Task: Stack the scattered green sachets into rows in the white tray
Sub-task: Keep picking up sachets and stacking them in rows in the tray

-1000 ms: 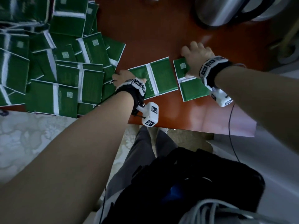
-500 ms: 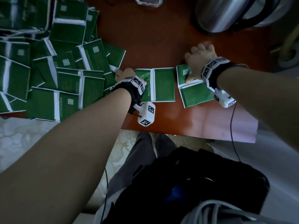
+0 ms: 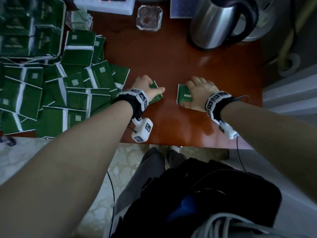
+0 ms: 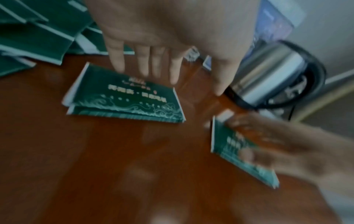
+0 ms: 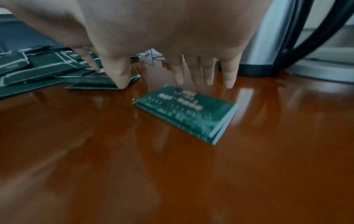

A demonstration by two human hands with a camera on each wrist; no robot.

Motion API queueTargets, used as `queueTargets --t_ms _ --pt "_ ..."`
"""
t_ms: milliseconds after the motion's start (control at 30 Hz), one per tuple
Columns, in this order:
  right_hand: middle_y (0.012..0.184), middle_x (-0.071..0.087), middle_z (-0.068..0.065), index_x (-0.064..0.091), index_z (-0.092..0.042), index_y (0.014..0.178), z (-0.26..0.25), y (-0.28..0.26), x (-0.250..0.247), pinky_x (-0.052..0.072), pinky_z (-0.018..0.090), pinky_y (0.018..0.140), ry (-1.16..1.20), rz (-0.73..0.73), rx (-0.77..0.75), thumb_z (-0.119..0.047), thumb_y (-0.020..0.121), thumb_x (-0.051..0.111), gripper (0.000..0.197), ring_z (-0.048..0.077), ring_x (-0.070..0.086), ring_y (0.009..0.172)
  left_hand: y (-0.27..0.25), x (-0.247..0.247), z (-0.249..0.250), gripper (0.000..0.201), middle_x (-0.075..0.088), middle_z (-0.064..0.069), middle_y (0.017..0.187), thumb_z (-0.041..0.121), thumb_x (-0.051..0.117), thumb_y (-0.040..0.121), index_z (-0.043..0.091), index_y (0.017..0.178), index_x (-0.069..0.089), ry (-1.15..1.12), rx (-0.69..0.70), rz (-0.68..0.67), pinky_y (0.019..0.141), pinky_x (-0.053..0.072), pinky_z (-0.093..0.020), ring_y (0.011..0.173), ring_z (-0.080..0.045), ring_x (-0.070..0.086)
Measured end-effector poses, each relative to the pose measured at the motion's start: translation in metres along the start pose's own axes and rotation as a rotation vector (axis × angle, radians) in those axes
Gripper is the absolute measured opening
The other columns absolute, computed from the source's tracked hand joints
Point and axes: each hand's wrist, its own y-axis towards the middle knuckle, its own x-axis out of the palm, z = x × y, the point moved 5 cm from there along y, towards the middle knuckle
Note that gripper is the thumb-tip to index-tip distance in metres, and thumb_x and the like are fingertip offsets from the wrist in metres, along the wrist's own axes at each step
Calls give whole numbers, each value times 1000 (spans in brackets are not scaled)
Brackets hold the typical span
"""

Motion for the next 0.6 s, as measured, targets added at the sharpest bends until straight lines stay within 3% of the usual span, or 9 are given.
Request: queueTargets --t_ms 67,133,167,267,400,500,600 --pt "164 8 10 12 -15 156 -3 -7 25 20 53 119 25 -57 6 -74 82 50 102 31 14 149 -9 34 -12 95 18 -5 160 78 52 77 23 151 26 205 24 -42 116 23 -53 147 -29 21" --pt "165 -11 7 -3 -16 158 -5 -13 46 9 53 121 23 -53 -5 -74 85 44 105 30 -1 152 -19 64 -28 110 -18 -1 163 84 41 78 24 157 -7 396 91 -88 119 6 -58 151 -25 -10" --pt "164 -14 7 -6 -16 157 -7 -17 54 6 54 121 29 -32 -7 -74 85 42 105 30 -4 152 -25 74 -37 112 -26 -1 161 85 37 78 24 155 -16 447 133 -81 119 4 -59 150 -24 -17" --pt "165 -12 6 -5 -15 158 -16 -30 73 4 57 121 43 53 -12 -74 85 38 103 30 -5 152 -41 94 -54 113 -28 -2 160 88 30 76 22 154 -19 500 246 8 119 4 -60 150 -24 -18" --pt "165 -8 7 1 -13 158 -34 -55 95 4 57 120 54 146 -42 -75 83 32 102 30 -3 152 -62 106 -59 109 -16 -1 164 89 23 76 23 156 -10 500 336 115 118 9 -59 151 -24 -10" --pt "166 -5 7 6 -12 158 -49 -81 113 4 58 120 63 184 -77 -76 83 36 103 30 -2 152 -86 121 -65 111 -9 0 165 90 28 73 24 157 -4 499 370 139 118 12 -59 152 -23 -4" --pt "166 -4 7 9 -12 158 -62 -108 131 5 58 120 51 178 -86 -73 82 45 104 31 0 152 -107 138 -73 116 -8 3 165 86 45 70 26 157 -1 524 430 130 118 14 -58 152 -22 -2"
